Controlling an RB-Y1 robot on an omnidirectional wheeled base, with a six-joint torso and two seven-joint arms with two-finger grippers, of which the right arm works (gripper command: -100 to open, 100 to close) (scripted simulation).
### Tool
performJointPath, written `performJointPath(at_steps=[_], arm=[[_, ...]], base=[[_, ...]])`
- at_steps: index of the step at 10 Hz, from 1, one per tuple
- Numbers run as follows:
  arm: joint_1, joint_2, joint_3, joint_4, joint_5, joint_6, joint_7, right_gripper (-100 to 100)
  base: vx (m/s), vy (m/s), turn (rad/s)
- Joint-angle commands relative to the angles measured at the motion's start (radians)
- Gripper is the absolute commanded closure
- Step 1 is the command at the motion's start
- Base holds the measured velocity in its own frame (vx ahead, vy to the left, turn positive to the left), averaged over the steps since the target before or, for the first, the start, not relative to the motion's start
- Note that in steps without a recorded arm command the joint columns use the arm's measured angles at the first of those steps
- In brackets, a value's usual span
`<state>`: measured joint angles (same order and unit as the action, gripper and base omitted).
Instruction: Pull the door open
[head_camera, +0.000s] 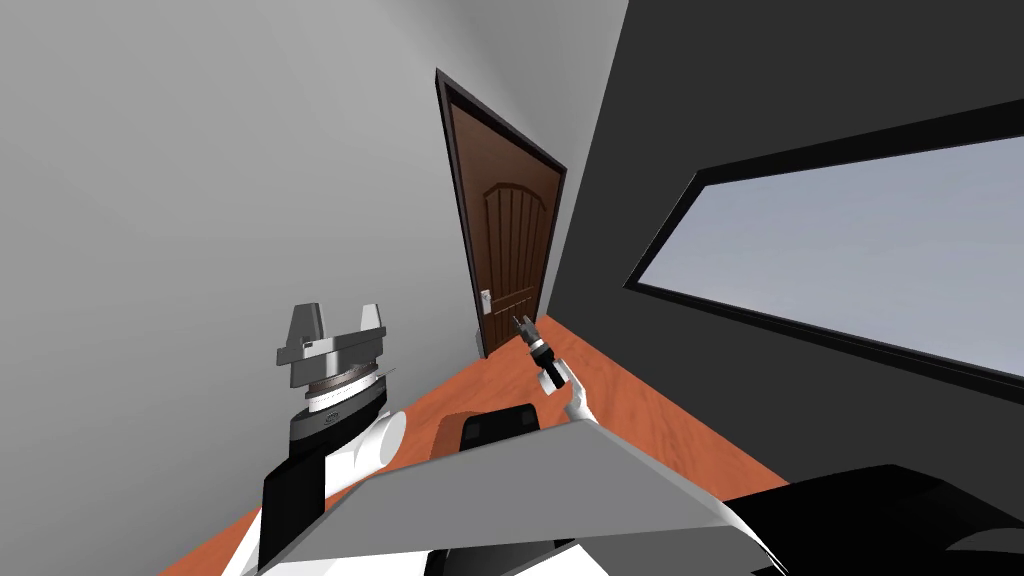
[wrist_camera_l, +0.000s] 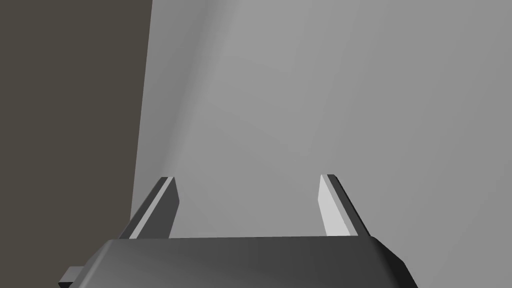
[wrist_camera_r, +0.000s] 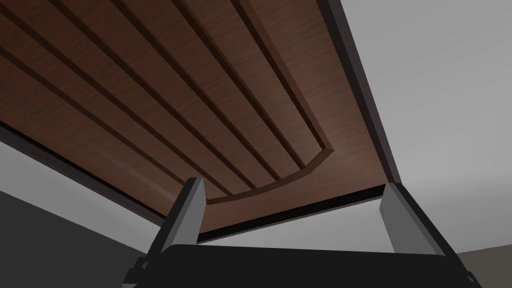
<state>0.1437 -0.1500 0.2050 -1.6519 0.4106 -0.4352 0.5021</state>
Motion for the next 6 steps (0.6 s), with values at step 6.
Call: performJointPath(at_steps=[6], arm=[[-0.061, -0.009, 0.027, 0.127, 0.066, 0.005, 0.109, -100]], base=[[0.111, 0.061, -0.018]])
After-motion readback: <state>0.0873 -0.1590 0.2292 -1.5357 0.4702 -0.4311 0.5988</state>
